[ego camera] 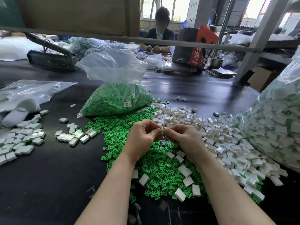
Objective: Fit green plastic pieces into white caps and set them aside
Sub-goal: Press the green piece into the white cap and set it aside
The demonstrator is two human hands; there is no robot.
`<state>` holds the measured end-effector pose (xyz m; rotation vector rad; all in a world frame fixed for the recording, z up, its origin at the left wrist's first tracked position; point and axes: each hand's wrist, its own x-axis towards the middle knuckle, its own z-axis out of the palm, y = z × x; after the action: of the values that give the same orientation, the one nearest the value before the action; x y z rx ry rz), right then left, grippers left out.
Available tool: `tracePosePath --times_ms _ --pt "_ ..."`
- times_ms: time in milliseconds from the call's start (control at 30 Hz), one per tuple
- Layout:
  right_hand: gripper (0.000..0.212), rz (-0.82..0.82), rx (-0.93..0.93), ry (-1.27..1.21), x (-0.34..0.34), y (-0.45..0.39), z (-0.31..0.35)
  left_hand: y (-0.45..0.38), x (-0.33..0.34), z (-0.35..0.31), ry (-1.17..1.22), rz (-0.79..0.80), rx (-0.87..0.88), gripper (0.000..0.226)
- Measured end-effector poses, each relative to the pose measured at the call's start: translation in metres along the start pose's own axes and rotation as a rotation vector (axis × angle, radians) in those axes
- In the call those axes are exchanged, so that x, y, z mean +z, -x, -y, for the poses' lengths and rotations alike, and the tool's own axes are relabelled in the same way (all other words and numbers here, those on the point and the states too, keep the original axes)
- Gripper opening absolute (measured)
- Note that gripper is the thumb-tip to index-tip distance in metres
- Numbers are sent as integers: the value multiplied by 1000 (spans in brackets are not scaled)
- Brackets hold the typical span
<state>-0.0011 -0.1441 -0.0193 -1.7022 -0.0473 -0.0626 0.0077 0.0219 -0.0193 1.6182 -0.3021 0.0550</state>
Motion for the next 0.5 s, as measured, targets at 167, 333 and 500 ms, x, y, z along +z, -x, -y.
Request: tracePosePath --times_ms 167,333,500 --pt "9 22 -24 -2 0 1 0 -1 1 1 -15 10 -6 3" --pt "7 54 -43 62 -3 1 -2 -1 -1 3 -53 45 -15 3" --pt "7 73 -88 148 -4 3 -2 -1 -3 4 -65 66 -35 6"
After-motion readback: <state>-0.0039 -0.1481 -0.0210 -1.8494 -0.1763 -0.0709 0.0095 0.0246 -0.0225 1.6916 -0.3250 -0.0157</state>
